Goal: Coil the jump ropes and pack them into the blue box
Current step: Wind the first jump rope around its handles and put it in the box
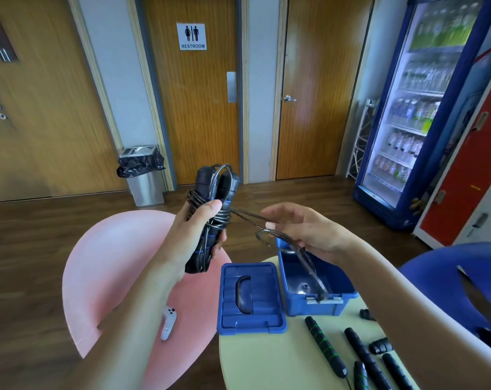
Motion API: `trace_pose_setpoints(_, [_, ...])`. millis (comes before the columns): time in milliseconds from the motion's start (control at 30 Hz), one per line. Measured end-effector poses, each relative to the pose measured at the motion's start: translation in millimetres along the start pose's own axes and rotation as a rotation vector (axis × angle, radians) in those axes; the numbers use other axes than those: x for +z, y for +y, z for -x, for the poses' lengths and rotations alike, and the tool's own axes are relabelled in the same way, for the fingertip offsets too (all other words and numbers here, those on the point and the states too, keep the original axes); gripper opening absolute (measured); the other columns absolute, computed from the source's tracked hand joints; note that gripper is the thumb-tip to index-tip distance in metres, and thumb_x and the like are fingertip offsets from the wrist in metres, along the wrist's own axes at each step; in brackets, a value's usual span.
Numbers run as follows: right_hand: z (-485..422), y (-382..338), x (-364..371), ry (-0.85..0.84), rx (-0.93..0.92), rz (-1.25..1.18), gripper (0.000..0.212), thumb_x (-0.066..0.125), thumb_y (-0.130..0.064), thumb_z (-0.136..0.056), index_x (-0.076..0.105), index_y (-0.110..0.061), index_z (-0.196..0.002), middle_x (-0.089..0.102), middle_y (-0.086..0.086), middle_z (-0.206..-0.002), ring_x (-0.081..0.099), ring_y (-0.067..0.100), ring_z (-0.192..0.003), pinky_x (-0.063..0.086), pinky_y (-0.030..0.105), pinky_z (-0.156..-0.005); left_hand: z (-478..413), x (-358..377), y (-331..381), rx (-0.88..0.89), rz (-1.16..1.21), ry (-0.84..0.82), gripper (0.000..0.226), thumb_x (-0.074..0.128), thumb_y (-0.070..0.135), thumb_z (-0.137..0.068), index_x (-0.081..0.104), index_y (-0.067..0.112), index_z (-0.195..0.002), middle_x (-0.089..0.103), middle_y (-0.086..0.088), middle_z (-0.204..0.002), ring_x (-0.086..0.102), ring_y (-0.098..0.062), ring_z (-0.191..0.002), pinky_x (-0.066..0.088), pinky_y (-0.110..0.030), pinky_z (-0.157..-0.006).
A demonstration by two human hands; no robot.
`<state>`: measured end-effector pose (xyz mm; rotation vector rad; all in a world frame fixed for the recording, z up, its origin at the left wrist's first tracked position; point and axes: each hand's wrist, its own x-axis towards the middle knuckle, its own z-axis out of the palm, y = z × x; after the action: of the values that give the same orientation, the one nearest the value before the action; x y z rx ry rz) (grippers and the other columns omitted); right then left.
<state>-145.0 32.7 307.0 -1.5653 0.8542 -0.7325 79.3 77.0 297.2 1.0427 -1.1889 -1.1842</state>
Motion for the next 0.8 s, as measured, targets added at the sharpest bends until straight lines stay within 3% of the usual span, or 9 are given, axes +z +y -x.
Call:
trace_pose_setpoints(67, [3,0,0,0.006,-0.033,-0.048,0.015,0.060,-0.022,-0.091,0.060,-0.021,-0.105,0.067,0.011,-0.098,0.059,0.014,-0.080,0.037,0.027,-0.063,1,1,1,0.003,-0.003,0.005,0.061,0.064,0.053,-0.067,0.054,0.005,-0.103,0.057,-0.018,-0.069,0.048,-0.024,-0.047,0.041,-0.027,-0.046])
trace_pose_setpoints(100, [4,0,1,0.000,-0.041,-0.059,0.012,0.055,-0.029,-0.094,0.061,-0.021,-0.101,0.065,0.012,-0.100,0.057,0.014,-0.079,0.036,0.027,-0.062,1,1,2,0.009,-0.003,0.005,0.061,0.064,0.053,-0.068,0.053,0.005,-0.104,0.057,-0.019,-0.069,0.047,-0.024,-0.047,0.041,-0.028,-0.047])
trace_pose_setpoints(233, [3,2,5,-0.025,-0.010,-0.150,0.050,0.045,-0.053,-0.091,0.062,-0.007,-0.090,0.065,-0.002,-0.077,0.051,0.010,-0.062,0.044,0.022,-0.056,1,-1,7,0.061,-0.037,0.002,0.061,0.062,0.052,-0.072,0.053,0.002,-0.106,0.057,-0.019,-0.068,0.047,-0.024,-0.046,0.042,-0.031,-0.049])
trace_pose_setpoints(333, [4,5,5,-0.021,-0.019,-0.292,0.039,0.054,-0.045,-0.088,0.060,-0.007,-0.078,0.067,0.008,-0.089,0.055,0.017,-0.071,0.053,0.023,-0.057,0,-1,11,0.067,-0.064,0.009,0.063,0.063,0.052,-0.072,0.053,0.002,-0.108,0.058,-0.018,-0.067,0.048,-0.024,-0.045,0.043,-0.031,-0.048])
trace_pose_setpoints(400, [4,9,5,0.021,0.004,-0.373,0.028,0.058,-0.032,-0.086,0.063,-0.004,-0.089,0.064,0.015,-0.101,0.060,0.016,-0.074,0.058,0.026,-0.064,1,-1,12,0.063,-0.070,0.017,0.063,0.063,0.053,-0.070,0.053,0.003,-0.107,0.058,-0.018,-0.066,0.047,-0.023,-0.043,0.043,-0.030,-0.047])
trace_pose_setpoints(500, [3,19,3,0.243,0.042,-0.475,0.016,0.055,-0.021,-0.093,0.061,-0.006,-0.092,0.064,0.009,-0.095,0.061,0.019,-0.082,0.058,0.036,-0.072,1,-2,14,0.057,-0.046,0.027,0.063,0.063,0.053,-0.069,0.051,0.004,-0.106,0.057,-0.018,-0.066,0.047,-0.023,-0.042,0.043,-0.029,-0.045])
trace_pose_setpoints(667, [5,35,-11,0.563,0.108,-0.492,0.027,0.051,-0.028,-0.098,0.053,-0.012,-0.075,0.063,0.004,-0.079,0.053,0.014,-0.060,0.049,0.023,-0.051,-3,-13,22,0.037,-0.010,-0.015,0.074,0.065,0.053,-0.066,0.050,-0.003,-0.112,0.055,-0.023,-0.065,0.047,-0.028,-0.042,0.044,-0.034,-0.044])
trace_pose_setpoints(800, [4,53,-24,0.699,0.099,-0.436,0.017,0.050,-0.025,-0.099,0.052,-0.012,-0.088,0.053,0.003,-0.071,0.037,0.005,-0.040,0.030,0.015,-0.033,0,-16,21,0.041,-0.046,0.013,0.072,0.065,0.053,-0.066,0.051,-0.001,-0.111,0.056,-0.022,-0.065,0.046,-0.027,-0.043,0.043,-0.033,-0.046])
